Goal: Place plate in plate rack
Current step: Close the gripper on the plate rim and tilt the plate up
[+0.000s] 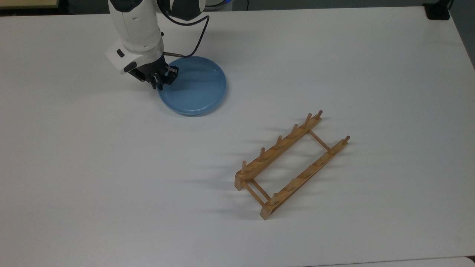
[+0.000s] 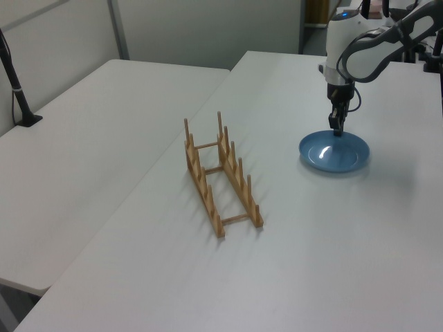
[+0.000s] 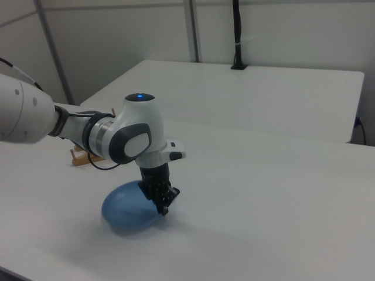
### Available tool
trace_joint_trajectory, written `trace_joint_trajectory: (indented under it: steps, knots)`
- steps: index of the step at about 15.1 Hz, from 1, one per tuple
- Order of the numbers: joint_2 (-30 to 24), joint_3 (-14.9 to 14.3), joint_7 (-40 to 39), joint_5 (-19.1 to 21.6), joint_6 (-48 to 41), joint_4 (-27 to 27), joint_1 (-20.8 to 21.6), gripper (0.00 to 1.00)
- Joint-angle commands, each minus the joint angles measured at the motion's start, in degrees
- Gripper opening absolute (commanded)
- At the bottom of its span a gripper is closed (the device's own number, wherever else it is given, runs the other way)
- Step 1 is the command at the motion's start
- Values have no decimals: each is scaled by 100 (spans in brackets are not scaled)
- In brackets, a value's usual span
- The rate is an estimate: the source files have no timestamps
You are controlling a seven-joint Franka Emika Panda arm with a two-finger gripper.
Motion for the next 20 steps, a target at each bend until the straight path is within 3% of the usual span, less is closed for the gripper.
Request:
trace_joint_trajectory:
  steps: [1, 4, 12, 20]
  knots:
    - [67, -12, 81, 75, 158, -3, 71, 0]
    - [76, -12, 72, 75, 149, -3, 62, 0]
    - [-380, 32, 63, 75, 43, 611, 88, 0]
    - [-627, 356, 396, 84, 131, 1894, 106, 0]
